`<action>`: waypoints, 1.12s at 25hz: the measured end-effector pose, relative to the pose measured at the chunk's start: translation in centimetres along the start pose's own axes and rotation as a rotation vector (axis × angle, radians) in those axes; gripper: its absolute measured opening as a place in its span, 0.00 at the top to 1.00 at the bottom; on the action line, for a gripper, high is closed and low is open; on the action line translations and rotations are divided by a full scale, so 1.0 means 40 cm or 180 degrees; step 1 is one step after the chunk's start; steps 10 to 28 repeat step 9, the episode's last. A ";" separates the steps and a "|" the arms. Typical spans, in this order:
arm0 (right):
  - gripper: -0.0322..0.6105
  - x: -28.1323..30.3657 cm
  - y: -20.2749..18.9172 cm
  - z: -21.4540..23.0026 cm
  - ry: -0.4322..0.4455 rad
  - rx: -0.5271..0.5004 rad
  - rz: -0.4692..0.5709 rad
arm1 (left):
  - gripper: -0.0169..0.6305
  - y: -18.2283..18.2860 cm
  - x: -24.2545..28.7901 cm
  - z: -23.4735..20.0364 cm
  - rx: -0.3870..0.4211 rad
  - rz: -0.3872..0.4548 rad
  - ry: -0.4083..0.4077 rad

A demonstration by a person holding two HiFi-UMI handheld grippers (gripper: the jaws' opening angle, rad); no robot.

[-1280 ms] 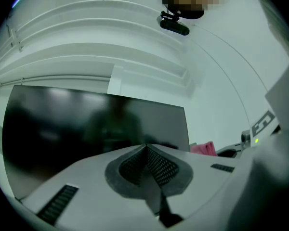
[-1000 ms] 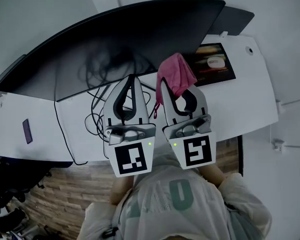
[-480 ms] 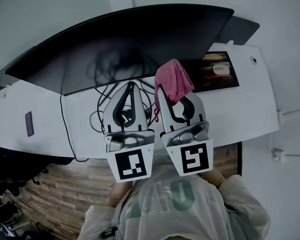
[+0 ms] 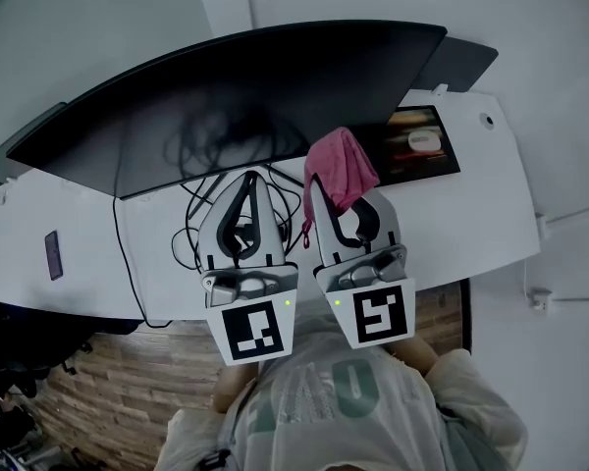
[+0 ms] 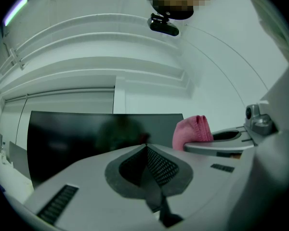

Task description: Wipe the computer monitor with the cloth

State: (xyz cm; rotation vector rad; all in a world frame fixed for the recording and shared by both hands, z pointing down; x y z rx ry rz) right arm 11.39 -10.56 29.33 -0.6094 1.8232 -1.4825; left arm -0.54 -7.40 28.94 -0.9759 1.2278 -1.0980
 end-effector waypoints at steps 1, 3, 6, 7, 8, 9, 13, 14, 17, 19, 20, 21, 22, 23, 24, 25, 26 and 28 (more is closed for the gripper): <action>0.86 -0.002 0.001 0.001 -0.0009 -0.0002 -0.0009 | 0.95 -0.001 0.001 0.003 0.0005 -0.0007 -0.0015; 0.86 -0.005 0.003 0.002 -0.0030 -0.0002 -0.0014 | 0.95 -0.007 0.003 0.007 0.0015 -0.0038 -0.0044; 0.86 -0.013 0.004 0.005 -0.0060 -0.0008 -0.0011 | 0.95 -0.013 0.002 0.010 0.0015 -0.0064 -0.0066; 0.86 -0.016 0.003 0.006 -0.0070 -0.0009 -0.0015 | 0.95 -0.014 0.001 0.011 0.0016 -0.0066 -0.0067; 0.86 -0.020 0.002 0.008 -0.0079 -0.0011 -0.0021 | 0.95 -0.015 0.001 0.012 0.0016 -0.0068 -0.0066; 0.86 -0.024 0.000 0.009 -0.0087 -0.0012 -0.0028 | 0.95 -0.016 0.000 0.013 0.0015 -0.0070 -0.0064; 0.86 -0.024 0.000 0.009 -0.0087 -0.0012 -0.0028 | 0.95 -0.016 0.000 0.013 0.0015 -0.0070 -0.0064; 0.86 -0.024 0.000 0.009 -0.0087 -0.0012 -0.0028 | 0.95 -0.016 0.000 0.013 0.0015 -0.0070 -0.0064; 0.86 -0.024 0.000 0.009 -0.0087 -0.0012 -0.0028 | 0.95 -0.016 0.000 0.013 0.0015 -0.0070 -0.0064; 0.86 -0.024 0.000 0.009 -0.0087 -0.0012 -0.0028 | 0.95 -0.016 0.000 0.013 0.0015 -0.0070 -0.0064; 0.86 -0.024 0.000 0.009 -0.0087 -0.0012 -0.0028 | 0.95 -0.016 0.000 0.013 0.0015 -0.0070 -0.0064; 0.86 -0.024 0.000 0.009 -0.0087 -0.0012 -0.0028 | 0.95 -0.016 0.000 0.013 0.0015 -0.0070 -0.0064; 0.86 -0.024 0.000 0.009 -0.0087 -0.0012 -0.0028 | 0.95 -0.016 0.000 0.013 0.0015 -0.0070 -0.0064; 0.86 -0.024 0.000 0.009 -0.0087 -0.0012 -0.0028 | 0.95 -0.016 0.000 0.013 0.0015 -0.0070 -0.0064; 0.86 -0.024 0.000 0.009 -0.0087 -0.0012 -0.0028 | 0.95 -0.016 0.000 0.013 0.0015 -0.0070 -0.0064; 0.86 -0.024 0.000 0.009 -0.0087 -0.0012 -0.0028 | 0.95 -0.016 0.000 0.013 0.0015 -0.0070 -0.0064; 0.86 -0.024 0.000 0.009 -0.0087 -0.0012 -0.0028 | 0.95 -0.016 0.000 0.013 0.0015 -0.0070 -0.0064; 0.86 -0.024 0.000 0.009 -0.0087 -0.0012 -0.0028 | 0.95 -0.016 0.000 0.013 0.0015 -0.0070 -0.0064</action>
Point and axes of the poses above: the fingertips, and each gripper's own axes: x forward along the fingers, z to its right, y out of its top, the point moved 6 cm from there along -x, backward along the fingers, and after that the axes turned 3 degrees about z, right-handed, at the moved point
